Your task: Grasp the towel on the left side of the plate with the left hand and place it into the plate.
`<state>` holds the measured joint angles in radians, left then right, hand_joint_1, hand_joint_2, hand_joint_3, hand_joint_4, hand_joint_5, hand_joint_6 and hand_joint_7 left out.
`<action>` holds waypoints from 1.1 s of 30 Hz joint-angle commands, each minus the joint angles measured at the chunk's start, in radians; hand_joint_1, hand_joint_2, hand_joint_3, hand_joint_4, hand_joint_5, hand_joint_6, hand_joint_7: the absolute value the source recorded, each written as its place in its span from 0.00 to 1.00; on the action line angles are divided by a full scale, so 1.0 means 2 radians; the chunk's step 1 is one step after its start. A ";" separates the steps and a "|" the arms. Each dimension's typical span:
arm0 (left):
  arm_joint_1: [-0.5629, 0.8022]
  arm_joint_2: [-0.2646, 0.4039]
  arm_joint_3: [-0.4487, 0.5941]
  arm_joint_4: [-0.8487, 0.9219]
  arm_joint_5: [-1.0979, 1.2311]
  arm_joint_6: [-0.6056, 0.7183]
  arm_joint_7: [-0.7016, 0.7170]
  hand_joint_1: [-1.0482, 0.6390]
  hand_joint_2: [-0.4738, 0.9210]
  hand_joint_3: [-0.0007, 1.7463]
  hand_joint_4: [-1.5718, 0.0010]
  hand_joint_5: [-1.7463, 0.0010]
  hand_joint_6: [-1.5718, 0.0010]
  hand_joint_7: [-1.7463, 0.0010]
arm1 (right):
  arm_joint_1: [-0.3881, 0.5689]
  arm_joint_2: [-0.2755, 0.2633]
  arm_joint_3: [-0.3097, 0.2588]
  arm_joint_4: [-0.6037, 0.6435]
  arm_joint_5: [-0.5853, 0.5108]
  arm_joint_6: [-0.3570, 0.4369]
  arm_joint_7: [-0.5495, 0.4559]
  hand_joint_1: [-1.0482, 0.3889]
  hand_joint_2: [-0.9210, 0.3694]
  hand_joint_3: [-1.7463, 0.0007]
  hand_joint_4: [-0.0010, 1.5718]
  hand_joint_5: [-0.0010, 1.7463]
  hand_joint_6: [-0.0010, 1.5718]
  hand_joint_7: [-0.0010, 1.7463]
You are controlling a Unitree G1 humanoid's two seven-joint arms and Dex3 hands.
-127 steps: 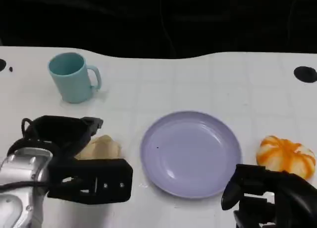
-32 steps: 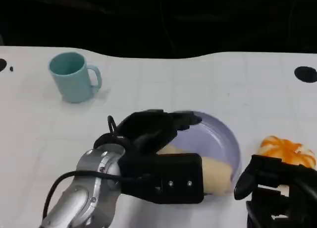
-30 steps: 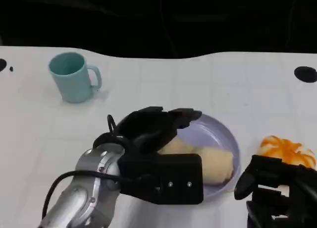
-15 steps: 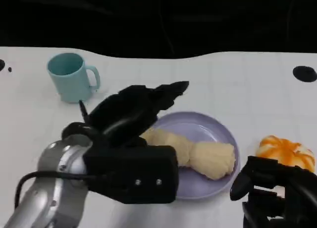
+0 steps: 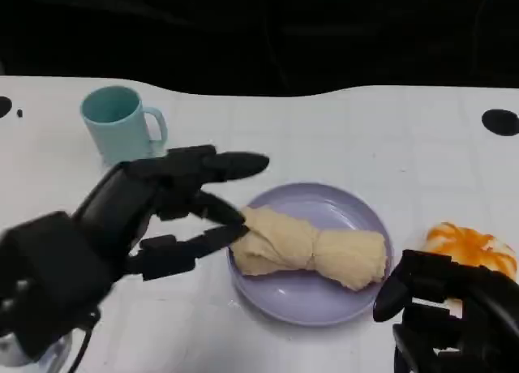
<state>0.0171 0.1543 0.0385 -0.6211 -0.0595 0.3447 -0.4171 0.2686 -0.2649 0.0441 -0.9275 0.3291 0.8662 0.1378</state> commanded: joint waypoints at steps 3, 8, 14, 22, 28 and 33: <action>0.060 -0.010 0.055 -0.061 -0.107 0.062 0.021 0.54 0.77 0.63 0.48 0.06 0.47 0.27 | -0.004 0.004 0.001 0.002 0.003 0.006 -0.004 0.74 0.31 0.30 0.44 1.00 0.41 0.87; 0.101 -0.032 0.096 -0.097 -0.213 0.114 0.056 0.56 0.78 0.65 0.46 0.06 0.47 0.20 | -0.007 0.003 -0.003 0.000 0.005 0.012 -0.003 0.74 0.31 0.30 0.44 1.00 0.41 0.87; 0.158 -0.038 0.103 -0.126 -0.271 0.131 0.096 0.55 0.78 0.64 0.50 0.01 0.52 0.16 | -0.014 -0.003 -0.008 0.007 0.008 0.007 0.008 0.75 0.31 0.29 0.45 1.00 0.41 0.86; 0.201 -0.052 0.082 -0.101 -0.275 0.103 0.111 0.53 0.76 0.65 0.49 0.01 0.53 0.14 | -0.005 -0.006 -0.017 0.014 0.004 -0.009 0.019 0.74 0.32 0.30 0.45 1.00 0.42 0.86; 0.208 -0.061 0.073 -0.074 -0.272 0.083 0.115 0.53 0.72 0.70 0.48 0.03 0.52 0.12 | 0.000 -0.001 -0.033 0.013 0.009 -0.013 0.016 0.75 0.29 0.29 0.44 1.00 0.41 0.86; 0.211 -0.059 0.059 -0.065 -0.253 0.065 0.120 0.54 0.70 0.73 0.48 0.03 0.53 0.11 | 0.005 -0.004 -0.035 0.016 0.013 -0.019 0.023 0.77 0.29 0.30 0.44 1.00 0.40 0.86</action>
<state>0.4362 0.0302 0.1622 -0.7625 -0.5834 0.5028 -0.1971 0.2688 -0.2666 -0.0134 -0.8997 0.3497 0.8437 0.1796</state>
